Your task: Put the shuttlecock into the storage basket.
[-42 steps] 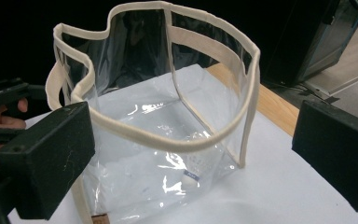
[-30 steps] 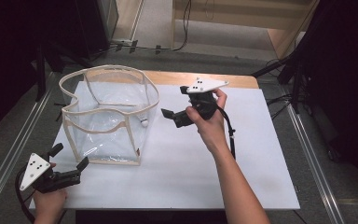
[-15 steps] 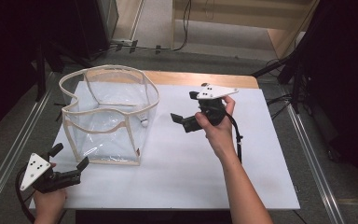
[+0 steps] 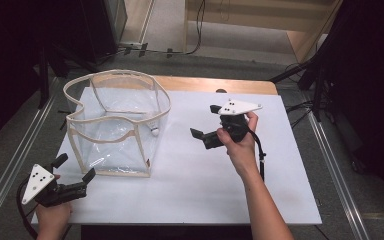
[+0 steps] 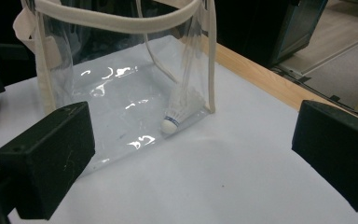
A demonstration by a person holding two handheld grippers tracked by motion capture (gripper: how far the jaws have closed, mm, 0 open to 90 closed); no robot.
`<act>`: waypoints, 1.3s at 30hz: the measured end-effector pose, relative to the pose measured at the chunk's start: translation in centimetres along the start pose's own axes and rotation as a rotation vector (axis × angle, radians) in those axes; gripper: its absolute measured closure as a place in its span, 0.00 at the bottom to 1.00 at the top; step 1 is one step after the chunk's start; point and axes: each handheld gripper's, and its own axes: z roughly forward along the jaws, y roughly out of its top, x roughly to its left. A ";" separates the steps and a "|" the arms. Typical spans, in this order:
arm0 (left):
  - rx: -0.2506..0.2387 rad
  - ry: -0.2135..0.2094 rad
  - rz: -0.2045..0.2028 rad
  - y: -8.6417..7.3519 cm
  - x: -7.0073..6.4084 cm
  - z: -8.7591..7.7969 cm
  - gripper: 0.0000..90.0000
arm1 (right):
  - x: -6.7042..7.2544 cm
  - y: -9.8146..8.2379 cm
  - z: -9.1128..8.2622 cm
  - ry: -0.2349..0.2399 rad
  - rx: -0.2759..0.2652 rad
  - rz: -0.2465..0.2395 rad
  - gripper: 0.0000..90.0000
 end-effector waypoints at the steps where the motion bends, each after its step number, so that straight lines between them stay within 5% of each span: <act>1: -0.001 0.000 0.000 0.0 0.0 0.0 0.00 | 0.0 -0.2 -0.1 -0.002 0.000 0.004 0.00; 39: -0.001 0.002 -0.006 0.0 0.0 0.0 0.00 | -2.1 -6.6 -3.9 -0.073 0.013 0.081 0.00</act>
